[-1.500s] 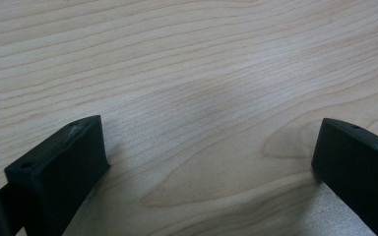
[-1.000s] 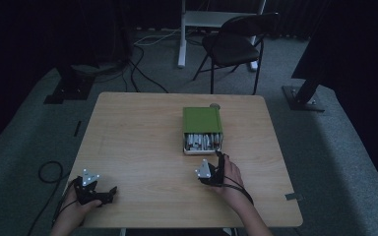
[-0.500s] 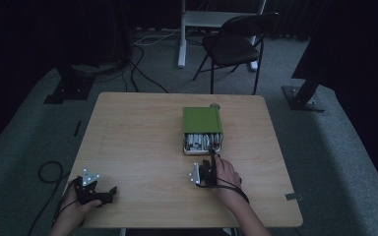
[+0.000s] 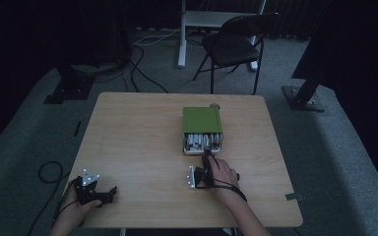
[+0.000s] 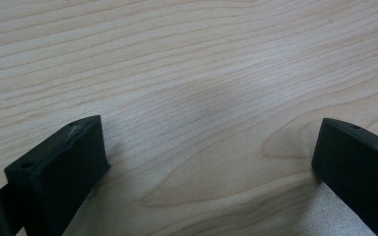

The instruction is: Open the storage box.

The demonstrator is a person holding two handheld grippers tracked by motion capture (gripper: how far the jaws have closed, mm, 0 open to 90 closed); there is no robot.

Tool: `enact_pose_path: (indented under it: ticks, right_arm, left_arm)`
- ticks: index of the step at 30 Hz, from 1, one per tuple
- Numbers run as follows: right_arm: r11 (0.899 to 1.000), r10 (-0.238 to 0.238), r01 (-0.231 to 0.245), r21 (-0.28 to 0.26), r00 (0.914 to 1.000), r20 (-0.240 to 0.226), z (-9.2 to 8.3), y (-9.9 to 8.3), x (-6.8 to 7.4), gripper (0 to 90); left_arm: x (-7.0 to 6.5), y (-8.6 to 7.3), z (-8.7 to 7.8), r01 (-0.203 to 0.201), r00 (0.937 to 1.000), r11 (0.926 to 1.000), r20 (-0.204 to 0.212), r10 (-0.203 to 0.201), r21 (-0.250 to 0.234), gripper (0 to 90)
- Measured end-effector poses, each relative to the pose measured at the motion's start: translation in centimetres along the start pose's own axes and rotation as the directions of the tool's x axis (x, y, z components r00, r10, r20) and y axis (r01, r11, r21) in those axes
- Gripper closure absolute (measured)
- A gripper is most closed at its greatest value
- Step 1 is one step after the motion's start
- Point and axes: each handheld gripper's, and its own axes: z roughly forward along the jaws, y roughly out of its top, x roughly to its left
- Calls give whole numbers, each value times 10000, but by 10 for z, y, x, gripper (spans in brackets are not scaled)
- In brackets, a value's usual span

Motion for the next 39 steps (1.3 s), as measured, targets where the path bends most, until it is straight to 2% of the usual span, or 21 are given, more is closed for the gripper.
enact_pose_path:
  ticks: [7,10,11,15,22,39]
  right_arm:
    - [9965,-826,829,-113,9962,260,5,-1,3,605]
    - [9944,-1040,1046,-142,9939,375,7,-1,3,641]
    - [9944,-1035,1044,-165,9935,469,7,-1,3,679]
    - [9936,-1123,1130,-90,9923,521,8,-1,2,706]
    - [9889,-1476,1485,-94,9872,601,8,-1,3,714]
    - [9872,-1573,1582,-196,9867,408,2,-2,2,715]
  left_arm:
    - [0,0,0,3,10000,10000,0,-3,-2,7]
    - [0,0,0,0,10000,10000,-2,0,1,7]
    - [0,0,0,1,10000,10000,1,-1,-1,7]
    - [0,0,0,2,10000,10000,-1,-2,-3,7]
    - [0,0,0,0,10000,10000,0,0,-1,8]
    - [0,0,0,-5,10000,10000,-2,5,-3,7]
